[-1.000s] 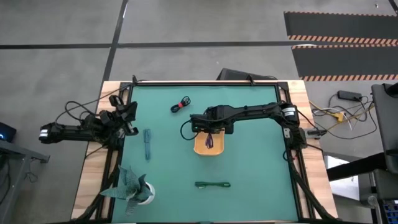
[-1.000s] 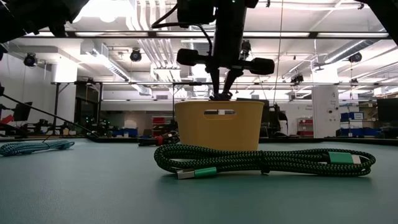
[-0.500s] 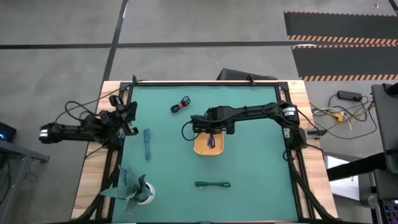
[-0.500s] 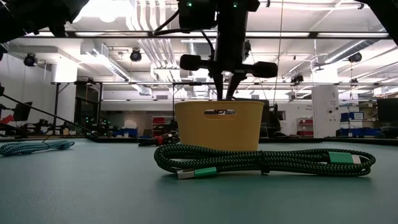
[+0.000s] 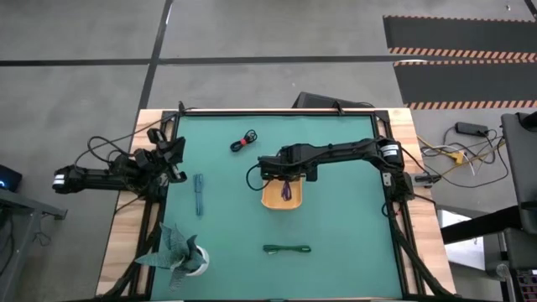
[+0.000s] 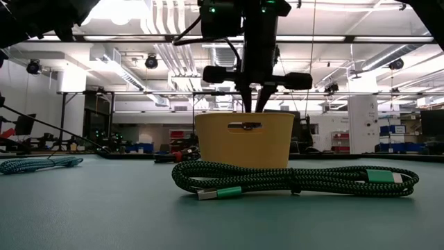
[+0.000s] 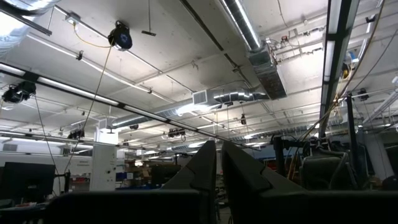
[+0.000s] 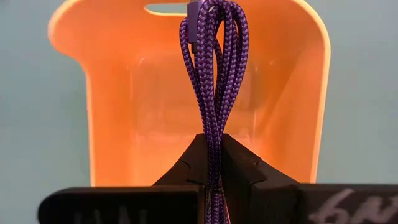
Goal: Pick and place USB-C Cables
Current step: Put the purple charger cable into the yellow bin
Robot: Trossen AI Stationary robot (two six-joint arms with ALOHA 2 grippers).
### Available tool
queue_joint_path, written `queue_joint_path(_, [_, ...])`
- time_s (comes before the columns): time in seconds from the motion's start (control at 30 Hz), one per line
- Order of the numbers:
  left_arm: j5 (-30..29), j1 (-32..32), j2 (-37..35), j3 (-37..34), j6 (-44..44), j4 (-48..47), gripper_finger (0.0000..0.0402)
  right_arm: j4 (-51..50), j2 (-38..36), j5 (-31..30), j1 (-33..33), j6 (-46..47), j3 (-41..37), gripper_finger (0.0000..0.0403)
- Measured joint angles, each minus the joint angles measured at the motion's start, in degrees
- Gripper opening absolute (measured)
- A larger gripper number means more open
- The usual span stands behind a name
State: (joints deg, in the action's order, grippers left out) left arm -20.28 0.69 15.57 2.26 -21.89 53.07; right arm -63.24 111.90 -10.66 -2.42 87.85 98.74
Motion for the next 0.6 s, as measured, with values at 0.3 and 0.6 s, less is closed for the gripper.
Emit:
queue_joint_path(0.3, [0.0,0.0,0.0,0.0,0.0,-0.01,0.0012,5.62,0.0,0.59,0.0,-0.01,-4.4,0.0013])
queue_joint_path(0.6, [-0.01,-0.01,0.0,0.0,0.0,-0.01,0.0012,6.24,-0.02,0.57,0.0,-0.47,-6.81,0.0013])
